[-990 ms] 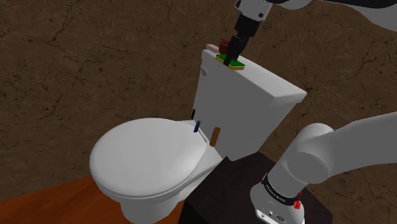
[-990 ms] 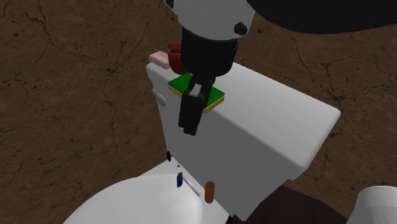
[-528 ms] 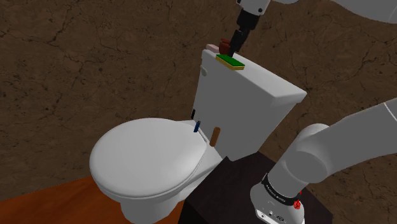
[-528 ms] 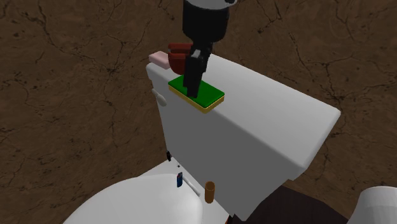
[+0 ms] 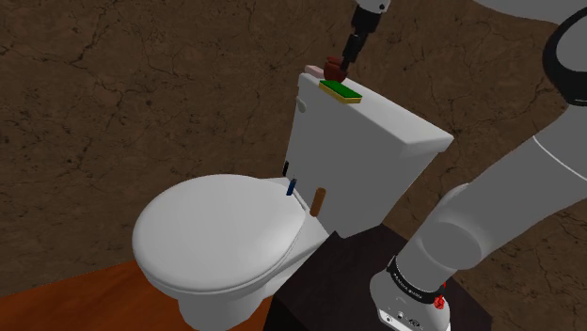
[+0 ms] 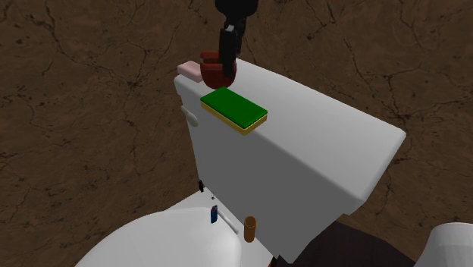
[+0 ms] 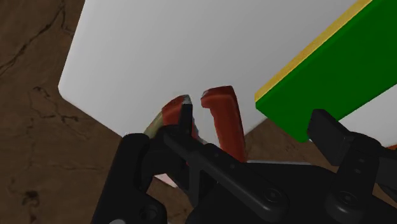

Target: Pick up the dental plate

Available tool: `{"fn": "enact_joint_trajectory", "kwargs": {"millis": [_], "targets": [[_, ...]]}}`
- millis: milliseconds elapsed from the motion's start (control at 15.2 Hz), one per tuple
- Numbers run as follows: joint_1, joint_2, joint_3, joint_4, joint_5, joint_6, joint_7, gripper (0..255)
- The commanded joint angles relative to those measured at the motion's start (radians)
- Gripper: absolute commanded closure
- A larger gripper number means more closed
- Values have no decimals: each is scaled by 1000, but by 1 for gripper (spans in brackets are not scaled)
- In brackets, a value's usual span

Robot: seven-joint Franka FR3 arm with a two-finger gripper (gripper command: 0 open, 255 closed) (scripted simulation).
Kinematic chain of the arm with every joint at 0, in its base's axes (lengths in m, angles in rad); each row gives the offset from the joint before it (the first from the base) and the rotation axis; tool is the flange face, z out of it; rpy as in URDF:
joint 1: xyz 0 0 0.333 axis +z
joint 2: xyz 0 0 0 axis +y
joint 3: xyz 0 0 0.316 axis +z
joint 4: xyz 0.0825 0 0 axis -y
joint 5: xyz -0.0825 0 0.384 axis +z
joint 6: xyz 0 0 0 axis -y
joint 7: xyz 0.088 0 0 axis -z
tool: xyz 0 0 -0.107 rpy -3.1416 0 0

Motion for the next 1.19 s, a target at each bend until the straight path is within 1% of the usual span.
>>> {"fn": "enact_joint_trajectory", "kwargs": {"millis": [0,132,594,726,792,1122], "targets": [[-8,57,-23,70,1,-5,-46,0],[-16,105,-40,131,7,-11,-81,0],[-17,82,-39,10,-2,86,-69,0],[-17,80,-39,1,-3,94,-68,0],[-17,80,-39,-1,-3,95,-68,255],[-18,80,-40,0,-2,95,-70,255]]}}
